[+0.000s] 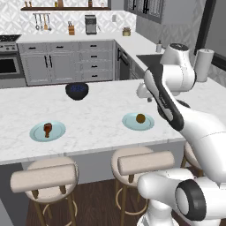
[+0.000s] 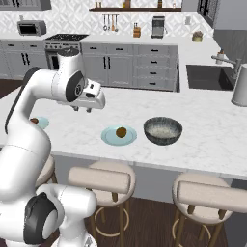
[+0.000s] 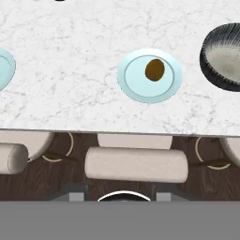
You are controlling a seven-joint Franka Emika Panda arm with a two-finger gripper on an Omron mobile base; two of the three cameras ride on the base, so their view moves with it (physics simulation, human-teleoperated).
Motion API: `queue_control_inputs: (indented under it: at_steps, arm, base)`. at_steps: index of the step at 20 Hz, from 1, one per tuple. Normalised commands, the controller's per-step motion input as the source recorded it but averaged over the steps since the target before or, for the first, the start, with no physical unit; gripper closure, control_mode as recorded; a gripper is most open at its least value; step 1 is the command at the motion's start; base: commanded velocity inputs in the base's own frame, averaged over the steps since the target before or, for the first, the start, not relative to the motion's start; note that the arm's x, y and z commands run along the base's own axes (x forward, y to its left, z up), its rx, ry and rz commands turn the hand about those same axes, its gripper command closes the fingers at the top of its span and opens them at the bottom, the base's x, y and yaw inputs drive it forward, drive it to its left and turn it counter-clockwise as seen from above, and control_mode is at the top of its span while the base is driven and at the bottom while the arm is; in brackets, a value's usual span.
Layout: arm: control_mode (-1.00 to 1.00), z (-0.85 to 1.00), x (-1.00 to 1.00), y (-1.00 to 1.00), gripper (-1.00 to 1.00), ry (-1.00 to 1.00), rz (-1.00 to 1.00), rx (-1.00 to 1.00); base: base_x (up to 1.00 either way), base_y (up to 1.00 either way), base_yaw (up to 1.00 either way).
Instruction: Pick the chicken drumstick and avocado from their plates and place them in the bowl. Then put the bowl in the fridge.
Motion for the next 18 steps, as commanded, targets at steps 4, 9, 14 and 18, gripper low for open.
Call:
queue_control_inputs:
  at_steps: [4, 9, 14, 18]
  arm:
    - [-1.0, 0.0, -0.35, -0.02, -1.0, 0.0, -0.01, 0.0]
    - [-1.0, -0.56, 0.06, -0.19, -1.0, -0.05, -0.02, -0.02]
    - [-1.0, -0.54, 0.4, -0.28, -1.0, 0.0, 0.0, 0.0]
    - [-1.0, -0.55, 0.59, -0.19, -1.0, 0.0, 0.0, 0.0]
  base:
    - [0.0, 0.0, 0.0]
    - [0.0, 0.0, 0.0]
    - [0.0, 0.0, 0.0]
    - [0.0, 0.0, 0.0]
